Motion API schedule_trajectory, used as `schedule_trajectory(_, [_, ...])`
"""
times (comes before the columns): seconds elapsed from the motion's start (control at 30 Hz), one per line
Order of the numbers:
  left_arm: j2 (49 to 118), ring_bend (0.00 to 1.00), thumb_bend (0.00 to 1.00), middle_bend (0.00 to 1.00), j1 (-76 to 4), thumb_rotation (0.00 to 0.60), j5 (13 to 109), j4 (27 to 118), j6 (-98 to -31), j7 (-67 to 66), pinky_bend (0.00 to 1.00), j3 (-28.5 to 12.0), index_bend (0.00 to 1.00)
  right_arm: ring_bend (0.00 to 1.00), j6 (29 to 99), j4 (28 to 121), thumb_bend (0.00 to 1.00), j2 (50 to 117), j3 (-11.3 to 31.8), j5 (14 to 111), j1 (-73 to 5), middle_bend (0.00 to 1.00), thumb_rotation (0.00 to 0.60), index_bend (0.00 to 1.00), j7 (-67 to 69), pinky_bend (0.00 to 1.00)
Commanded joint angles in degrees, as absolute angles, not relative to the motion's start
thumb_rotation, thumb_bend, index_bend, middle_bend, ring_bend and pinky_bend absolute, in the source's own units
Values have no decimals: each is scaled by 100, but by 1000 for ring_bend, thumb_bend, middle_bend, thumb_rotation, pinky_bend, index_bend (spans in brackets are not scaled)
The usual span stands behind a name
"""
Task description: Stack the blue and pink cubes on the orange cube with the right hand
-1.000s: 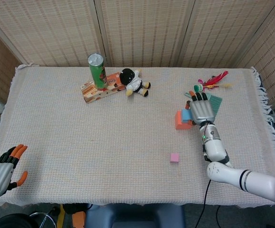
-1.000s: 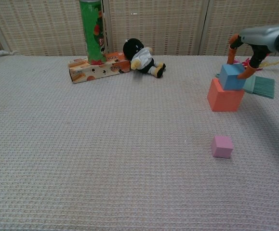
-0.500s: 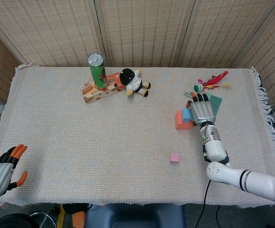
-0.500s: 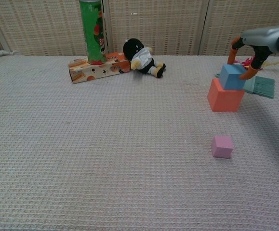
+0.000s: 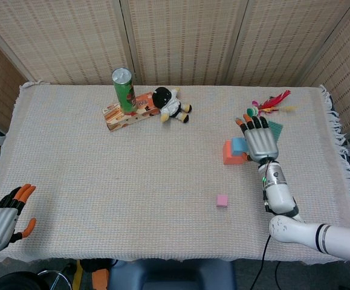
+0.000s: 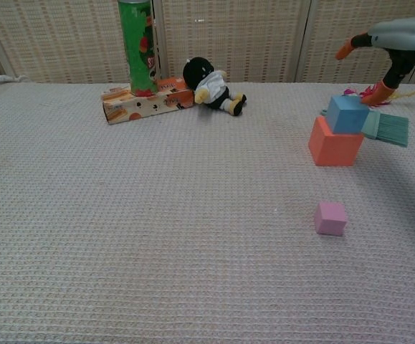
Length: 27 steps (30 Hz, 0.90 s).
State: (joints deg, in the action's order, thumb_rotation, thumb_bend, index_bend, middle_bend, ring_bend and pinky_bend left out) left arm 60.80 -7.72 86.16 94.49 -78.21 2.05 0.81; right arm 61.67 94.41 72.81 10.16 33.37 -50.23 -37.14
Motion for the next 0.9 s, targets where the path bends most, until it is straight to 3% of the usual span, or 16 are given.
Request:
schedule_trajectory(0.03, [6076, 0, 439, 0, -768, 600, 8666, 9470, -7842, 202, 153, 99, 15, 0, 6951, 11020, 164, 6638, 791, 4266, -4381, 0, 600, 157, -3301, 0])
schedule_trajectory(0.2, [6059, 0, 439, 0, -781, 600, 8750, 9486, -7828, 263, 155, 137, 15, 0, 8006, 12345, 164, 6302, 132, 5217, -3696, 0, 600, 237, -3763, 0])
schedule_trajectory(0.4, [6012, 0, 438, 0, -789, 600, 8896, 9504, -7837, 400, 161, 199, 15, 0, 8308, 12466, 164, 6694, -545, 6031, -3057, 0, 600, 269, -3849, 0])
schedule_trajectory(0.6, [5946, 0, 439, 0, -767, 600, 8951, 9494, -7911, 563, 164, 211, 15, 0, 8211, 11780, 164, 7474, -561, 5892, -2808, 0, 600, 286, -3987, 0])
schedule_trajectory(0.9, [5889, 0, 438, 0, -770, 600, 8941, 9449, -7908, 753, 166, 209, 16, 0, 7734, 10870, 164, 8393, -80, 5342, -2877, 0, 600, 295, -4014, 0])
